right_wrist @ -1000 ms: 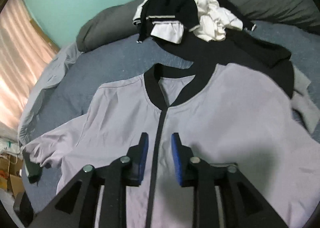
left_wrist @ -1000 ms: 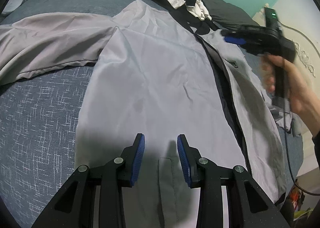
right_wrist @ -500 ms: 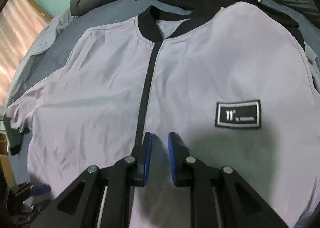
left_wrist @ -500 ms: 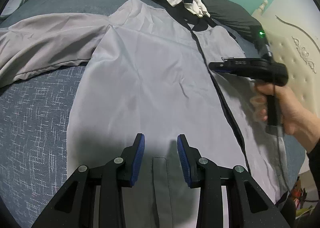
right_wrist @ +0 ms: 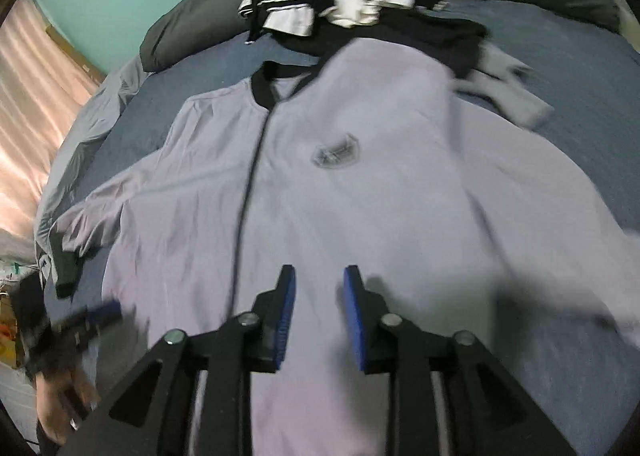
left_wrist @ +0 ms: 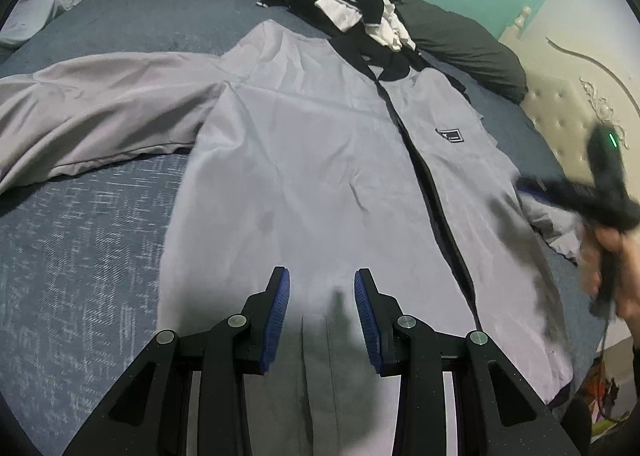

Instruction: Fold clothes

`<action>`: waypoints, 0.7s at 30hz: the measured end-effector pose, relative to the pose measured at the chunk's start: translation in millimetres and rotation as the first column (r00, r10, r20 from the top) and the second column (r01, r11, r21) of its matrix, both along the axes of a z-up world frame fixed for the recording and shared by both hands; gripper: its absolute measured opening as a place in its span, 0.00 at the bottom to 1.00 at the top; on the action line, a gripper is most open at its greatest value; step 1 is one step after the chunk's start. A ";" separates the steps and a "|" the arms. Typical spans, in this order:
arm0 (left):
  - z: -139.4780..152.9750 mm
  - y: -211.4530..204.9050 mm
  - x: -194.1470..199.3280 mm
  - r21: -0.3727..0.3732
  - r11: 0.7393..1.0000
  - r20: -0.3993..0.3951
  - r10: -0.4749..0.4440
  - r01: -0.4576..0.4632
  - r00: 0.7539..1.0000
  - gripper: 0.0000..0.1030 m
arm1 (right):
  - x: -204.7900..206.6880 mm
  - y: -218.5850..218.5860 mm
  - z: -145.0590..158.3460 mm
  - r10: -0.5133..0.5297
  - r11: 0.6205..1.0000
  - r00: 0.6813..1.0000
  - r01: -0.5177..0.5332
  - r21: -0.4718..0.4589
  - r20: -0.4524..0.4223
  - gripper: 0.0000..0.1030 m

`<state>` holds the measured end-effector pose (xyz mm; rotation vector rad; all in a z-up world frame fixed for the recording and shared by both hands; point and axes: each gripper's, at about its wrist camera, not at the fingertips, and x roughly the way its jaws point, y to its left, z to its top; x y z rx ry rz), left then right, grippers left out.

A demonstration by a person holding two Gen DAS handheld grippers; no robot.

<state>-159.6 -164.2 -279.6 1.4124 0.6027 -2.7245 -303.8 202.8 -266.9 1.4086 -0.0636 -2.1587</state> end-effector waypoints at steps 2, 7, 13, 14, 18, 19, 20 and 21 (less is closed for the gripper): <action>3.6 1.3 4.4 0.001 1.000 -0.005 0.003 -0.003 1.000 0.36 | 16.8 25.3 -1.7 -0.026 1.000 0.999 0.026 0.009 0.021 0.28; 11.2 3.4 20.3 0.015 1.000 0.000 0.009 -0.009 1.000 0.36 | 61.2 80.1 -8.7 -0.097 0.995 0.991 0.094 0.035 0.088 0.28; 25.6 10.1 41.9 -0.002 1.000 0.036 -0.027 0.027 0.999 0.36 | 114.0 126.5 -16.4 -0.141 0.990 0.978 0.138 0.027 0.155 0.29; 28.3 11.3 47.3 -0.014 0.999 0.049 -0.038 0.038 0.998 0.36 | 119.1 129.9 -17.4 -0.142 0.990 0.977 0.139 0.026 0.160 0.30; 32.5 10.8 66.9 -0.022 0.997 0.095 -0.066 0.069 0.993 0.36 | 144.8 143.3 -22.2 -0.143 0.990 0.973 0.142 0.017 0.182 0.30; 32.6 9.6 71.5 -0.018 0.997 0.105 -0.068 0.070 0.992 0.36 | 150.9 147.0 -23.0 -0.144 0.989 0.972 0.144 0.012 0.186 0.30; 32.6 8.2 76.7 -0.018 0.997 0.117 -0.069 0.071 0.991 0.36 | 155.3 150.4 -23.2 -0.146 0.989 0.971 0.147 0.008 0.187 0.31; 32.3 6.4 83.7 -0.030 0.997 0.132 -0.067 0.072 0.989 0.36 | 159.6 153.8 -23.3 -0.149 0.989 0.971 0.151 0.004 0.188 0.31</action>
